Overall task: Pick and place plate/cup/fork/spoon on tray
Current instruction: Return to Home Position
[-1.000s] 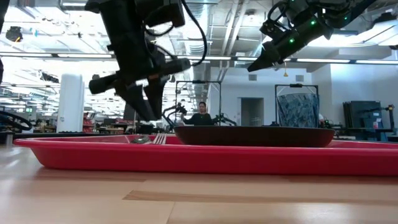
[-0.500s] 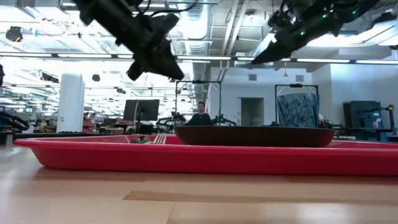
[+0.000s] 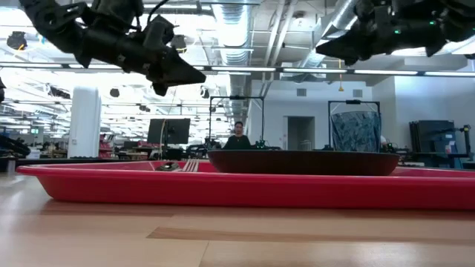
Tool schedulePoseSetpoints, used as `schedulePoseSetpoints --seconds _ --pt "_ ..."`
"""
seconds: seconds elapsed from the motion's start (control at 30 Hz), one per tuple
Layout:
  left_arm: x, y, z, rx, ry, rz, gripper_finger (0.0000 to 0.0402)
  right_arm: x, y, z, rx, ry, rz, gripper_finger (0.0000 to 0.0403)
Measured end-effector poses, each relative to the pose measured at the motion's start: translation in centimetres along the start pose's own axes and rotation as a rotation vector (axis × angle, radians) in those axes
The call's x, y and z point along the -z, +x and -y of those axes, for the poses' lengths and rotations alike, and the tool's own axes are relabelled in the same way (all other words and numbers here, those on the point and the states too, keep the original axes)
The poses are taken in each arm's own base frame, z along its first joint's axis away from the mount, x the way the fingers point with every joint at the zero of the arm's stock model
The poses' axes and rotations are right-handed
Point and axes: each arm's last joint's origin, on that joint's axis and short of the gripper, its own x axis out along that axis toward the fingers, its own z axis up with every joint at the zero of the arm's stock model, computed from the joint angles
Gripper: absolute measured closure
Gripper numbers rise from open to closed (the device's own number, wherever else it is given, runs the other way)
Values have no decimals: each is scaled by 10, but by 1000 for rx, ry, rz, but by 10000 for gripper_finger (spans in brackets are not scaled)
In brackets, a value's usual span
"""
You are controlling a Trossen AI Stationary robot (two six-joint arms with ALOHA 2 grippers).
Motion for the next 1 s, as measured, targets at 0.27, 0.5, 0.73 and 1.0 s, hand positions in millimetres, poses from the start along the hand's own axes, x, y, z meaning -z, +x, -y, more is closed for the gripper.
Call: schedulePoseSetpoints --seconds 0.27,0.5,0.73,1.0 --pt "10 -34 -9 33 73 118 401 3 -15 -26 -36 4 39 401" --pt "20 -69 -9 68 112 220 401 -4 -29 -44 -124 -3 64 401" --pt "31 -93 -10 44 119 262 401 -6 -37 -54 -106 -48 74 401" --pt "39 -109 -16 2 129 278 401 34 -47 -60 -97 -25 134 401"
